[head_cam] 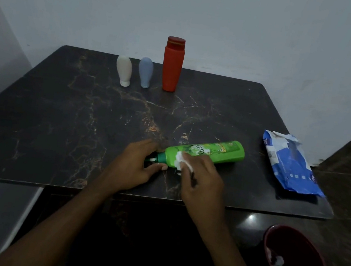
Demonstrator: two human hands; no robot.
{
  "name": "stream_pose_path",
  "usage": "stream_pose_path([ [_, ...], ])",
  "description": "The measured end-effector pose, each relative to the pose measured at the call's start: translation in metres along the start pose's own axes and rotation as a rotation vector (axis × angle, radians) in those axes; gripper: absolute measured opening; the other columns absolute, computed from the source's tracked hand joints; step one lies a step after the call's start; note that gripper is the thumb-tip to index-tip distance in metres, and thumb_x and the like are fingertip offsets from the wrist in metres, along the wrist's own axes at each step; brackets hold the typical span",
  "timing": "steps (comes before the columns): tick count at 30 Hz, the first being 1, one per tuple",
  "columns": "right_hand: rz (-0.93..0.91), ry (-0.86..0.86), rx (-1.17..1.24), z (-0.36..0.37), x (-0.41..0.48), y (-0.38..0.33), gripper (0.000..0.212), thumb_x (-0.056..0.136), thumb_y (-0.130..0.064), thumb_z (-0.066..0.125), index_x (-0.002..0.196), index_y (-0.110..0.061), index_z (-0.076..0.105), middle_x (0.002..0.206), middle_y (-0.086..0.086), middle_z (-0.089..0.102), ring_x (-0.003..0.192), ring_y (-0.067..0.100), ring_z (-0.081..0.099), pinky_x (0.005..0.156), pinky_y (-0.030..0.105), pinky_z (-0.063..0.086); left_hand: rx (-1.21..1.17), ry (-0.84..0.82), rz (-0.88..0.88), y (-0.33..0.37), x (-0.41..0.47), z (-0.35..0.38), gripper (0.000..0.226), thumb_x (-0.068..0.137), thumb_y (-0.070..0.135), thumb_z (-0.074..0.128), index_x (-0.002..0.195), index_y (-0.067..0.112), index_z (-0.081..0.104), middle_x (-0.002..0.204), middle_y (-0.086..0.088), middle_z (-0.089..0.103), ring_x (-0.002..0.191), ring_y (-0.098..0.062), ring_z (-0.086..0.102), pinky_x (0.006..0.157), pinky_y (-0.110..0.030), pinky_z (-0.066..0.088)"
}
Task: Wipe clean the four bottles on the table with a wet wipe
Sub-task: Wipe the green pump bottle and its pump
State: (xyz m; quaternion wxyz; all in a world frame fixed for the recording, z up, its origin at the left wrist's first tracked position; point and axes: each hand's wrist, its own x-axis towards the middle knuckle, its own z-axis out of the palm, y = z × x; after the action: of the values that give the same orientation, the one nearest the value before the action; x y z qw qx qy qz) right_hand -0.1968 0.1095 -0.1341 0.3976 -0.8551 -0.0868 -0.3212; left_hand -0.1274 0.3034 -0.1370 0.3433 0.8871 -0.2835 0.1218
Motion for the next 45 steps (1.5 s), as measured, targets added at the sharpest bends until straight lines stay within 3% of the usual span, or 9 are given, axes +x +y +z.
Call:
stream_pose_path([
  [5,-0.072,-0.087,-0.130,0.027,-0.015,-0.013,0.027,0.092,-0.007,0.062,0.118,-0.011,0.070,0.096,0.003,0.057,0.079,0.020,0.061,0.069,0.030,0.050,-0.013,-0.030,0.009,-0.002,0.000,-0.002,0.023,0.089,0.024,0.076,0.107,0.012,0.070,0.094,0.003,0.066,0.082,-0.011,0.062,0.071,-0.033,0.052],
  [9,-0.023,-0.012,-0.116,0.020,-0.012,-0.002,0.029,0.090,-0.005,0.065,0.116,-0.015,0.073,0.092,0.001,0.057,0.075,0.018,0.061,0.067,0.029,0.050,-0.005,-0.026,-0.002,-0.003,0.001,-0.002,0.029,0.088,0.036,0.074,0.105,0.013,0.069,0.093,0.002,0.066,0.082,-0.014,0.063,0.072,-0.039,0.051],
  [15,0.137,0.045,-0.254,-0.028,0.014,0.054,0.026,0.093,-0.005,0.065,0.117,-0.015,0.071,0.086,-0.006,0.052,0.064,0.004,0.046,0.058,0.008,0.037,-0.021,-0.027,-0.005,-0.003,0.001,-0.001,0.031,0.088,0.039,0.077,0.104,0.014,0.069,0.092,0.003,0.067,0.082,-0.013,0.062,0.071,-0.037,0.049],
  [21,0.324,0.137,-0.203,-0.049,0.036,0.086,0.020,0.098,-0.013,0.060,0.114,-0.006,0.069,0.098,0.009,0.068,0.080,0.011,0.060,0.070,0.016,0.049,-0.011,-0.033,-0.015,-0.003,0.000,-0.002,0.035,0.088,0.046,0.072,0.104,0.015,0.069,0.092,0.003,0.066,0.081,-0.012,0.061,0.070,-0.037,0.049],
  [26,0.317,0.157,-0.139,-0.017,0.018,0.044,0.025,0.095,-0.008,0.060,0.118,-0.011,0.070,0.100,0.006,0.070,0.082,0.009,0.062,0.074,0.005,0.044,-0.010,-0.027,-0.010,-0.003,0.001,-0.001,0.028,0.088,0.035,0.079,0.103,0.014,0.069,0.091,0.003,0.066,0.080,-0.012,0.060,0.070,-0.034,0.048],
  [30,0.186,0.086,-0.004,0.005,-0.002,0.008,0.027,0.092,-0.004,0.064,0.115,-0.013,0.073,0.099,0.000,0.071,0.085,0.008,0.067,0.078,0.017,0.053,-0.023,-0.017,-0.005,-0.002,0.001,-0.003,0.028,0.086,0.032,0.081,0.105,0.015,0.070,0.090,0.007,0.065,0.079,-0.007,0.059,0.070,-0.027,0.048],
  [36,0.338,0.133,-0.127,-0.031,0.025,0.053,0.022,0.094,-0.010,0.063,0.115,-0.013,0.072,0.088,-0.005,0.068,0.069,0.001,0.061,0.068,0.010,0.049,-0.017,-0.025,-0.002,0.000,0.001,-0.002,0.028,0.087,0.034,0.080,0.106,0.016,0.070,0.091,0.006,0.066,0.080,-0.009,0.060,0.070,-0.027,0.047],
  [41,0.418,0.162,-0.142,-0.053,0.041,0.084,0.019,0.097,-0.013,0.061,0.113,-0.008,0.070,0.097,0.000,0.069,0.081,0.008,0.061,0.072,0.007,0.043,-0.004,-0.037,-0.017,-0.003,0.000,-0.002,0.031,0.088,0.040,0.078,0.106,0.016,0.069,0.093,0.005,0.067,0.082,-0.011,0.061,0.071,-0.035,0.050],
  [45,0.424,0.184,-0.119,-0.040,0.035,0.068,0.020,0.098,-0.013,0.059,0.114,-0.011,0.070,0.097,-0.001,0.070,0.083,0.008,0.063,0.079,0.018,0.054,-0.006,-0.034,-0.015,-0.004,0.000,-0.001,0.030,0.088,0.040,0.078,0.105,0.018,0.069,0.093,0.007,0.066,0.082,-0.009,0.061,0.071,-0.035,0.051],
])
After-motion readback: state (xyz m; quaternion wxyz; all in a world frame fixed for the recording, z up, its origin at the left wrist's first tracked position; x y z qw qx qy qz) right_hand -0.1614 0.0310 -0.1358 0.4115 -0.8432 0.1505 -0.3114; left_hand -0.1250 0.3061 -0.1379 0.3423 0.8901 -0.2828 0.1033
